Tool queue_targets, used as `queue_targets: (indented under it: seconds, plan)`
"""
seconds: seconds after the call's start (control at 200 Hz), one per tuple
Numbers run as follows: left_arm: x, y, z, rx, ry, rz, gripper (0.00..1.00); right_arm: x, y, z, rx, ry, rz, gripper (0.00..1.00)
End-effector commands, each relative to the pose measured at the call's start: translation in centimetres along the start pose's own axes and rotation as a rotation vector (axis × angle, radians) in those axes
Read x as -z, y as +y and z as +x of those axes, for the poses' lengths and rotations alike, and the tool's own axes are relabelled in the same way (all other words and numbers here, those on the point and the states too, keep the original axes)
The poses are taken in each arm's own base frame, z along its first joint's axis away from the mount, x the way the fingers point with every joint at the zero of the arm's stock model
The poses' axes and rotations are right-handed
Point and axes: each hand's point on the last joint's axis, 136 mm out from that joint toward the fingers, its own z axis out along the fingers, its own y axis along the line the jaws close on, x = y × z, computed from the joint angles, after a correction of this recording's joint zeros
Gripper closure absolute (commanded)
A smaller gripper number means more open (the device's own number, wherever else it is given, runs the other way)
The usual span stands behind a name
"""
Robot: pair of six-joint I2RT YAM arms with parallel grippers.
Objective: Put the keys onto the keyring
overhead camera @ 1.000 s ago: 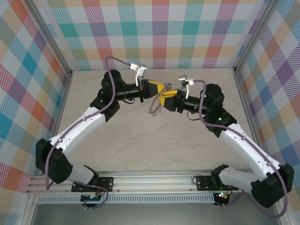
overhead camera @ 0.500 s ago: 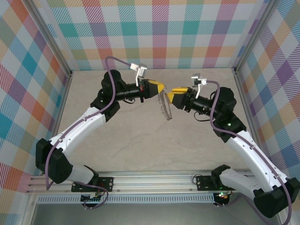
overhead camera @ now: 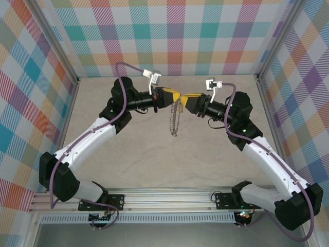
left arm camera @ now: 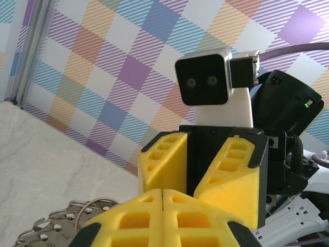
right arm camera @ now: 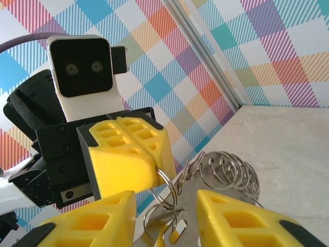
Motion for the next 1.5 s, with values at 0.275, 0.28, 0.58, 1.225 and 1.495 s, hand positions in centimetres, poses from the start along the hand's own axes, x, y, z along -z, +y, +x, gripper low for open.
queue_targets:
  seconds: [0.275, 0.28, 0.58, 1.225, 1.495]
  plan:
    - [0.5, -2.1, -1.2, -0.041, -0.037, 0.051, 1.0, -0.6, 1.3, -1.9, 0.028, -0.038, -0.059, 0.71]
    - [0.5, -2.1, -1.3, -0.042, -0.038, 0.051, 1.0, -0.6, 1.3, -1.9, 0.029, -0.038, -0.06, 0.71]
    - [0.4, -2.0, -0.9, -0.036, -0.031, 0.053, 1.0, -0.9, 1.4, -2.1, 0.031, -0.033, -0.075, 0.85]
    - [1.8, -0.1, -0.7, -0.095, 0.048, -0.094, 0.57, 0.8, -1.1, -0.8, 0.075, 0.154, -0.006, 1.0]
    - [2.3, -0.4, -0.4, -0.131, 0.167, -0.06, 0.5, 1.3, -1.2, 0.4, 0.105, 0.281, -0.035, 1.0]
